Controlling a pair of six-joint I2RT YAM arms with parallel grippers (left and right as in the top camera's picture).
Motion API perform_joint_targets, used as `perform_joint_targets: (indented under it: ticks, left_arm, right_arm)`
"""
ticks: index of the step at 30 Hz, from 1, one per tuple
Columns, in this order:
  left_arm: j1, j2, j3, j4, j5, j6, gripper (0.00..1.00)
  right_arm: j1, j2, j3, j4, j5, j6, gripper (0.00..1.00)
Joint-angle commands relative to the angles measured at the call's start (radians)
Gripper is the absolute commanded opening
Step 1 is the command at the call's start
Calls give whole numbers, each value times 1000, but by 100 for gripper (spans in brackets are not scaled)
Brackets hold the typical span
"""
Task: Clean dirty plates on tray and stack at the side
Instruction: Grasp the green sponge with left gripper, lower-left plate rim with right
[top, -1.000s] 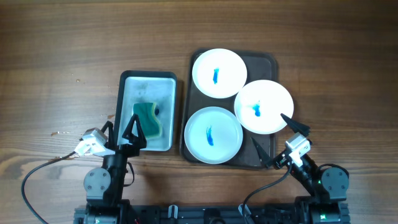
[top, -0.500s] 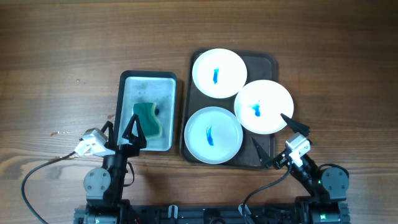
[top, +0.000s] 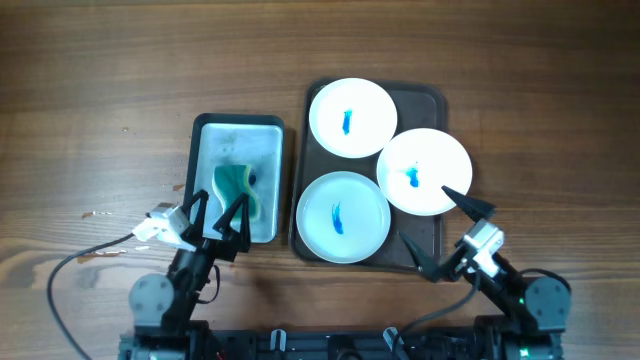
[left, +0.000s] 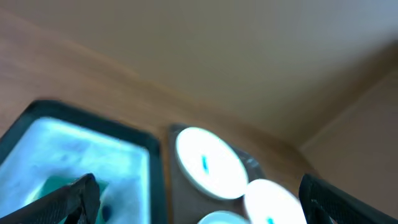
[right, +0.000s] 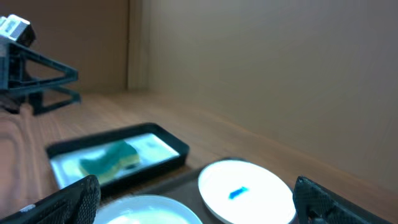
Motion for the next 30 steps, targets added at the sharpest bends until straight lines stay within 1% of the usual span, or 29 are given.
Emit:
perform_joint_targets:
  ticks: [1, 5, 9, 10, 11, 14, 18, 21, 23, 26, 28, 30]
  left_arm:
    - [-6, 56, 211, -61, 23, 9, 100]
    - [-6, 227, 428, -259, 21, 25, 100]
    - [-6, 465, 665, -509, 21, 83, 100]
    - [-7, 540, 732, -588, 21, 88, 100]
    - [-7, 587, 772, -635, 21, 88, 100]
    - [-7, 747, 894, -775, 22, 88, 100]
    - [-7, 883, 935, -844, 53, 87, 100]
    - [-7, 973, 935, -918, 60, 87, 100]
    - [-7, 1022, 935, -971, 60, 87, 100]
    - [-7, 1090, 934, -1012, 51, 87, 100]
    - [-7, 1138, 932, -1012, 2, 76, 98]
    - [-7, 1190, 932, -1011, -80, 62, 92]
  right_arm:
    - [5, 32, 182, -79, -44, 84, 100]
    - [5, 152, 385, -284, -35, 85, 100]
    - [5, 343, 590, -530, 15, 89, 100]
    - [5, 396, 637, -592, 27, 87, 100]
    - [5, 451, 683, -648, 36, 86, 100]
    - [5, 584, 773, -726, 14, 86, 100]
    - [5, 705, 789, -720, -3, 168, 100]
    - [5, 784, 789, -710, -66, 167, 100]
    - [5, 823, 789, -724, -66, 174, 100]
    - [5, 872, 789, -755, -72, 251, 100]
    - [7, 888, 789, -793, -76, 233, 100]
    - [31, 891, 789, -844, -23, 188, 100]
